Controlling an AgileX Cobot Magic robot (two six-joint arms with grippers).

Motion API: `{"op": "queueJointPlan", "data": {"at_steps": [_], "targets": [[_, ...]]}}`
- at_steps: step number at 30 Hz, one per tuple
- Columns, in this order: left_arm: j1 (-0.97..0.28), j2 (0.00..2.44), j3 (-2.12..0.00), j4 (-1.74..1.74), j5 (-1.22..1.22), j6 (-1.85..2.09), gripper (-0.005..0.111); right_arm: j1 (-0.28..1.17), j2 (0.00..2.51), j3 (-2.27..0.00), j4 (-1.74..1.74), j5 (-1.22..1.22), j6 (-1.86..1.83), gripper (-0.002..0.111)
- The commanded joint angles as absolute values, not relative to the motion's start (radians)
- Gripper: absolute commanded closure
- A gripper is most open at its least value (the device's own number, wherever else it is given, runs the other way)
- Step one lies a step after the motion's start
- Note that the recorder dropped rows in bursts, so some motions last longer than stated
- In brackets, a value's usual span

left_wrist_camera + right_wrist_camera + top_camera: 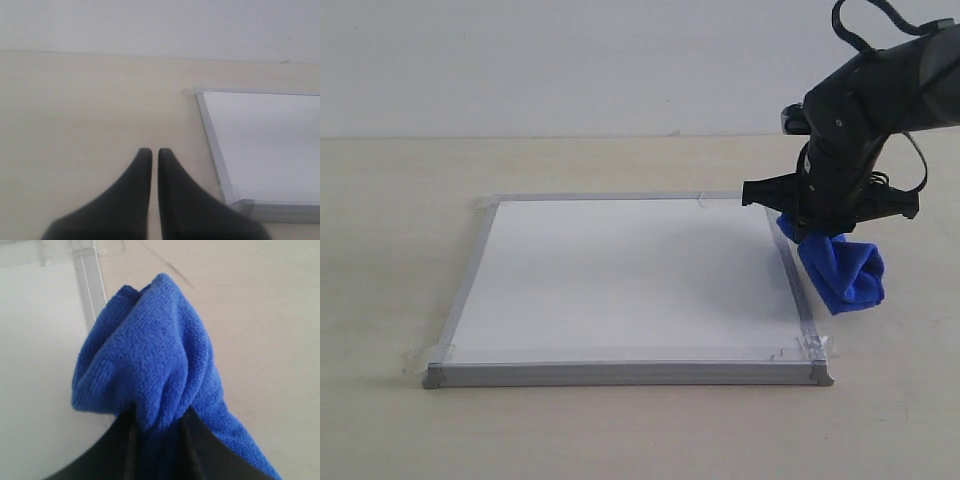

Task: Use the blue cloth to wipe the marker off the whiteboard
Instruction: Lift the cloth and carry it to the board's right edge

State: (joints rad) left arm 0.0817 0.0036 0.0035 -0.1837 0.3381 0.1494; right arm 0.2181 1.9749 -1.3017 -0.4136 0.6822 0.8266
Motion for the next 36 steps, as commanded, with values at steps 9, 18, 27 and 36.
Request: {"op": "queueJointPlan", "data": {"at_steps": [9,18,27,36], "targets": [[0.08,0.0,0.0,-0.185,0.329,0.15,0.102,0.22,1.967,-1.207,-0.466,0.549,1.012,0.104],[0.08,0.0,0.0,-0.185,0.329,0.15,0.102,0.22,1.967,-1.197,-0.681,0.63,1.131,0.104],[0.08,0.0,0.0,-0.185,0.329,0.15,0.102,0.22,1.967,-1.197,-0.683,0.593,1.159,0.104],[0.08,0.0,0.0,-0.185,0.329,0.15,0.102,0.22,1.967,-1.197,-0.663,0.589,1.178,0.104]]}}
